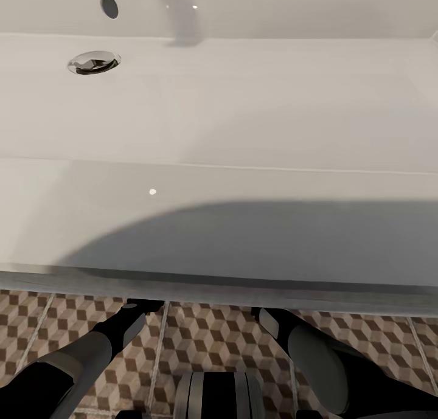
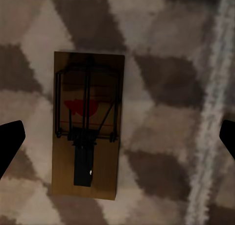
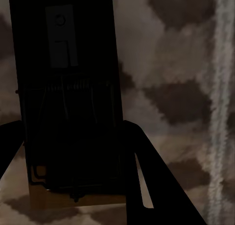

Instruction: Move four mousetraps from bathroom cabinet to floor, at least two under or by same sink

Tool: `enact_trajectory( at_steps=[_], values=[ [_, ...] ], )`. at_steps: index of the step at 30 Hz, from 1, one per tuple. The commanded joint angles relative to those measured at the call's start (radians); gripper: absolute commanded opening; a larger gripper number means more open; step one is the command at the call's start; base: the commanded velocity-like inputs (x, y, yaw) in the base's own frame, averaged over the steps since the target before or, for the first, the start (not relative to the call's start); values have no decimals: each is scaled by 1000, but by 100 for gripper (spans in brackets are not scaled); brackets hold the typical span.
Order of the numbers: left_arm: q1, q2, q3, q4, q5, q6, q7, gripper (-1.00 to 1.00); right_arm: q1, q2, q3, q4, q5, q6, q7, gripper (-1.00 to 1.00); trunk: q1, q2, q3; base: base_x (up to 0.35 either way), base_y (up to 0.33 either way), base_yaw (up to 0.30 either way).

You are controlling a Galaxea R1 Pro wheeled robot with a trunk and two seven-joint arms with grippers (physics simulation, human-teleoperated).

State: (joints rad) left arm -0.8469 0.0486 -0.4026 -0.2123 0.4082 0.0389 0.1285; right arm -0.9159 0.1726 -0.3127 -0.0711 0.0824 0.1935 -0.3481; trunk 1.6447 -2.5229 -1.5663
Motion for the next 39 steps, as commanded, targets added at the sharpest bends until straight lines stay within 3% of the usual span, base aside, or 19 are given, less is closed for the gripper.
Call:
enact_trajectory(
  at_steps=[1, 14, 15, 39],
  values=[
    [0, 1, -9, -3, 8, 4, 6, 100, -13, 0, -9, -3, 3, 7, -4, -100, 0, 0, 0, 0, 0, 0],
    [0, 0, -9, -2, 9, 4, 5, 100, -13, -1, -9, -3, 3, 7, -7, -100, 0, 0, 0, 0, 0, 0],
    [0, 0, -9, -2, 9, 4, 5, 100, -13, -1, -9, -3, 3, 7, -7, 100, 0, 0, 0, 0, 0, 0],
    [0, 0, -9, -3, 9, 4, 5, 100, -13, -1, -9, -3, 3, 7, -8, 100, 0, 0, 0, 0, 0, 0]
  ],
)
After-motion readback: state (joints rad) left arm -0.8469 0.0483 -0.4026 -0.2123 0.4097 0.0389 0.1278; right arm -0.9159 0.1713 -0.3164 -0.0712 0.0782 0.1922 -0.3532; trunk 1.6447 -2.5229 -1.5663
